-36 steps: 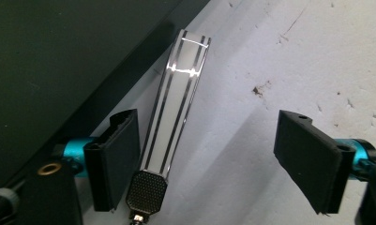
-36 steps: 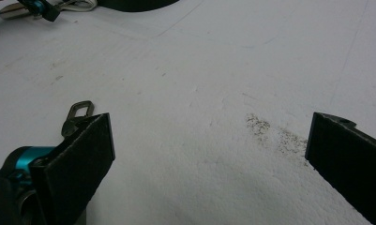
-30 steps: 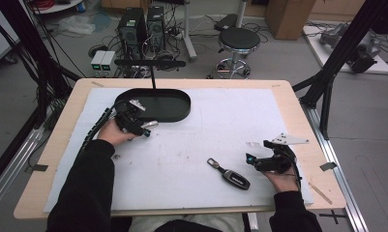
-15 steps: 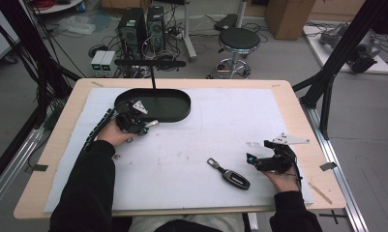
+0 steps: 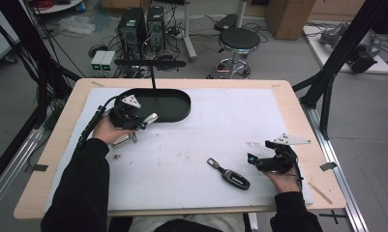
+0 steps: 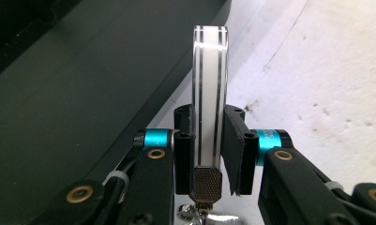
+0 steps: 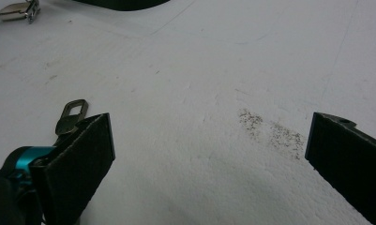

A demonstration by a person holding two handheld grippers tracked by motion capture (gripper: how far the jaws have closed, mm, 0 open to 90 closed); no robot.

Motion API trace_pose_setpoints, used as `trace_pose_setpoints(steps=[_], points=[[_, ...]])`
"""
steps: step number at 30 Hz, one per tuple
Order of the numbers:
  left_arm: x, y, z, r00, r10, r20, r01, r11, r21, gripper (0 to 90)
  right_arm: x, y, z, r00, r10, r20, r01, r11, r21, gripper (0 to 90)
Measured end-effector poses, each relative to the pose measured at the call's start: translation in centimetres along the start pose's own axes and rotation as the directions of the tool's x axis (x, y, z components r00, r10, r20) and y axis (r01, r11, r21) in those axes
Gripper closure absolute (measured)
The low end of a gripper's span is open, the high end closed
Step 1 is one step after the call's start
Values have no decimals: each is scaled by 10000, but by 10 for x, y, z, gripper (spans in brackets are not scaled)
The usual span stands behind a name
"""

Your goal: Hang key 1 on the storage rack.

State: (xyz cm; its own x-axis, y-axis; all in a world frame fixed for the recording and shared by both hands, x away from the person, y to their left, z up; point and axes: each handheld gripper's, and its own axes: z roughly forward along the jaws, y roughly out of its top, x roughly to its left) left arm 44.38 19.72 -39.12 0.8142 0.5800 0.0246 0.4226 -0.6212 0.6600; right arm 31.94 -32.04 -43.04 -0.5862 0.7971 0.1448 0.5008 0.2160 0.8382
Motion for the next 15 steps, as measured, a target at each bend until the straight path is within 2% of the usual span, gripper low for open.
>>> trace_pose_setpoints(steps=[3,7,12,15], points=[[0,2,-9,9999,-124,-82,121,9992,-383,752,1,0,1,10000,-33,-9,33,10000,55,8],[4,5,-26,9981,-351,-498,313,9966,-764,753,1,0,0,10000,-87,-26,87,10000,-31,8],[6,13,-44,9963,-456,-734,369,9925,-1162,753,1,1,2,10000,-54,-46,54,10000,24,8],[7,21,-52,9956,-432,-826,327,9917,-1243,753,1,1,2,10000,-30,-79,30,10000,42,8]])
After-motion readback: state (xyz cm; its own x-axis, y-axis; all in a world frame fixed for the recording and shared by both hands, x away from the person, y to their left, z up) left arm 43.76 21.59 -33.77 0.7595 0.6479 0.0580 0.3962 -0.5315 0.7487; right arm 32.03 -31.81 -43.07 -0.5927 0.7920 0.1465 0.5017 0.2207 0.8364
